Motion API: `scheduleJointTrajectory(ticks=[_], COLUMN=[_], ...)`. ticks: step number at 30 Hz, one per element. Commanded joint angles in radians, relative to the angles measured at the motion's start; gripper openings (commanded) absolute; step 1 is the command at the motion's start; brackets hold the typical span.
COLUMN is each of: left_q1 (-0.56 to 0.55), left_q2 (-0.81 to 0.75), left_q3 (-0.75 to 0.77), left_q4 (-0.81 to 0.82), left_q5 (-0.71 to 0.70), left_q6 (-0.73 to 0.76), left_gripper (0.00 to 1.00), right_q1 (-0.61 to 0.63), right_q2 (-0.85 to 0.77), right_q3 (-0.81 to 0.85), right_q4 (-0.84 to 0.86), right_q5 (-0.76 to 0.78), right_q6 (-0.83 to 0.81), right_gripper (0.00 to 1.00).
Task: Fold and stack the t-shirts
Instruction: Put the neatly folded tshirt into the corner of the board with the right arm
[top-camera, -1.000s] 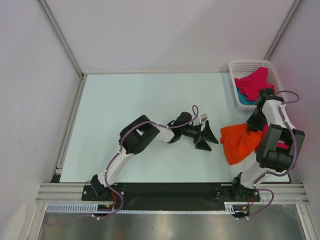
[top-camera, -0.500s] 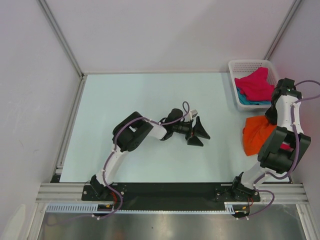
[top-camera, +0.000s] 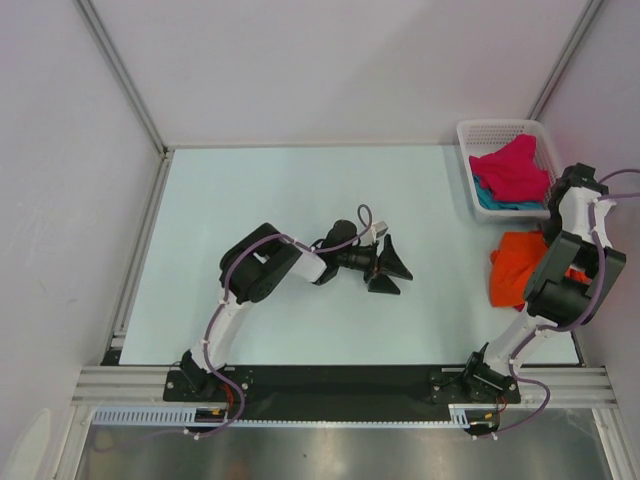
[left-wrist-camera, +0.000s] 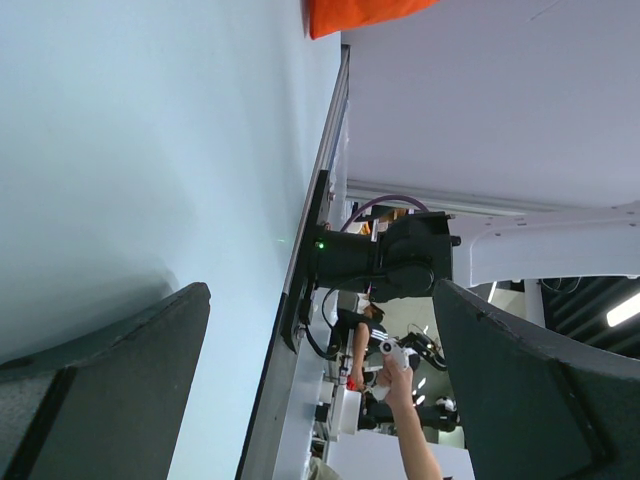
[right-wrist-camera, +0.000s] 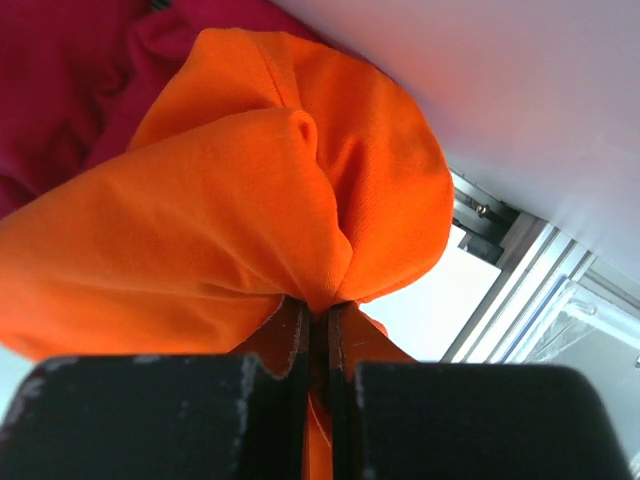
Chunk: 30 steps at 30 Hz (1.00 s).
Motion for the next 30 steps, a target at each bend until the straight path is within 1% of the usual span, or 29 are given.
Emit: scheduleJointTrajectory(ticks=[1, 2, 4, 5, 6, 8, 13, 17, 18, 21, 24, 30], left_q1=[0.024, 0.025, 0.027, 0.028, 0.028, 0.028, 0.028, 0.028, 0.028, 0.028, 0.028, 0.03], left_q2=[-0.018, -0.013, -0.007, -0.004, -0.001, 0.001, 0.004, 0.007, 0.007, 0.007, 0.009, -0.004], left_q3=[-0.045, -0.051, -0.057, -0.062, -0.065, -0.07, -0.074, -0.079, -0.082, -0.09, -0.104, -0.139], left_q4=[0.061, 0.071, 0.1, 0.108, 0.12, 0.128, 0.137, 0.141, 0.146, 0.152, 0.161, 0.18], left_q5=[0.013, 0.013, 0.018, 0.018, 0.019, 0.018, 0.019, 0.018, 0.018, 0.016, 0.015, 0.013], left_q6=[0.003, -0.009, -0.02, -0.028, -0.031, -0.035, -0.037, -0.039, -0.039, -0.039, -0.042, -0.039], left_gripper=[0.99, 1.0, 0.99, 0.99, 0.99, 1.0, 0.99, 1.0, 0.99, 0.99, 1.0, 1.0], right_q1=[-0.014, -0.019, -0.025, -0.031, -0.033, -0.034, -0.016, 0.053, 0.09, 0.154, 0.187, 0.181], right_q2=[-0.001, 0.0, -0.001, -0.014, -0.018, -0.034, -0.084, -0.124, -0.135, -0.182, -0.198, -0.152], right_q3=[-0.051, -0.054, -0.068, -0.069, -0.071, -0.068, -0.002, 0.036, 0.033, 0.0, -0.051, -0.158], right_q4=[0.012, 0.008, 0.004, 0.001, 0.001, 0.002, -0.018, -0.048, -0.05, -0.044, -0.038, 0.007], right_q5=[0.052, 0.051, 0.054, 0.055, 0.054, 0.047, 0.021, 0.049, 0.052, 0.044, 0.011, -0.008], right_q6=[0.028, 0.029, 0.043, 0.052, 0.055, 0.058, 0.055, 0.057, 0.057, 0.064, 0.078, 0.095], right_gripper=[0.0, 0.07, 0.35, 0.59, 0.67, 0.7, 0.69, 0.69, 0.69, 0.69, 0.69, 0.69])
